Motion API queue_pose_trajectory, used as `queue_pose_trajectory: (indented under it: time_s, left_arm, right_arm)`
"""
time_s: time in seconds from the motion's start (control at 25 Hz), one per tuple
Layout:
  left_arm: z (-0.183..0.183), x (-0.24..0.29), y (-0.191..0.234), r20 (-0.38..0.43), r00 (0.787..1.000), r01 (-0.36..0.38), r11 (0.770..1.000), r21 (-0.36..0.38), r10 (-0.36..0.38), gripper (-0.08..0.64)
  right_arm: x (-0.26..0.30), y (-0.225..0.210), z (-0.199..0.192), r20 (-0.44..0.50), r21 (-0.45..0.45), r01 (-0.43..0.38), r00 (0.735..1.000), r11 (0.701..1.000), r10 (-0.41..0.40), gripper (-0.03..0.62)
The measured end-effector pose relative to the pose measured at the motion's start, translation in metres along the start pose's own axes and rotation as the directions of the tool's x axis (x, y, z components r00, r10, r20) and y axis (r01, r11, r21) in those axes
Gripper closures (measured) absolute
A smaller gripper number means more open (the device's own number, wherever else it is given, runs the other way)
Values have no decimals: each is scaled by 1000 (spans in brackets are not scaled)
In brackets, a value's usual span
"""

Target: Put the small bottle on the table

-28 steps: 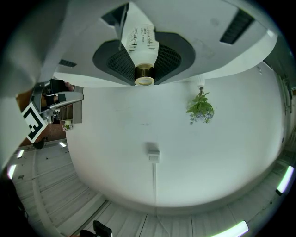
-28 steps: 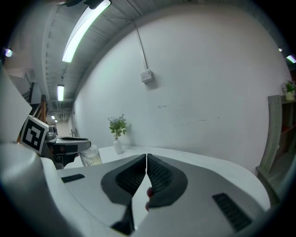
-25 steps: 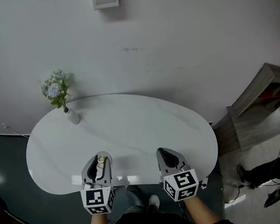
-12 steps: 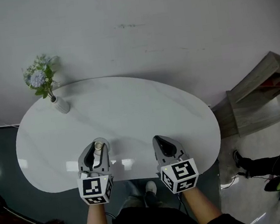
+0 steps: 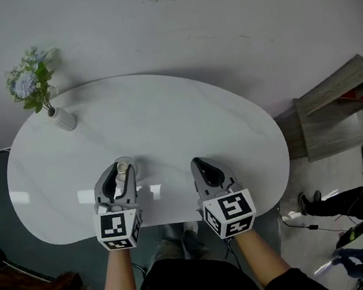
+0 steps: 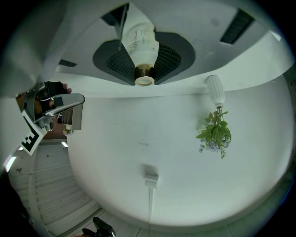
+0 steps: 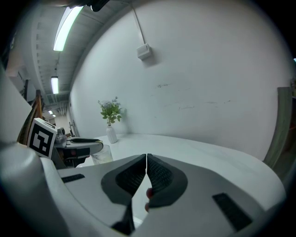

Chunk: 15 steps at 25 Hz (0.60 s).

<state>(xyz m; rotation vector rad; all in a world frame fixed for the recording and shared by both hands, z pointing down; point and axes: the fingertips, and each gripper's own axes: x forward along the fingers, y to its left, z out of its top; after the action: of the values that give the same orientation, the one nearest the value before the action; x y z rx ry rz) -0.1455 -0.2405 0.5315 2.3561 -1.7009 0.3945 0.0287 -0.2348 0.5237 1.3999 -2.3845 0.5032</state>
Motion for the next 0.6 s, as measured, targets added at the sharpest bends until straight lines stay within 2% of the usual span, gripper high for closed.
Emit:
queue_pose_trajectory:
  time_s: [0.6]
  left_arm:
    - [-15, 33, 11, -24, 999, 22, 1000, -9, -22, 428]
  right_arm:
    - [34, -2, -11, -43, 20, 3, 999, 1000, -2, 525]
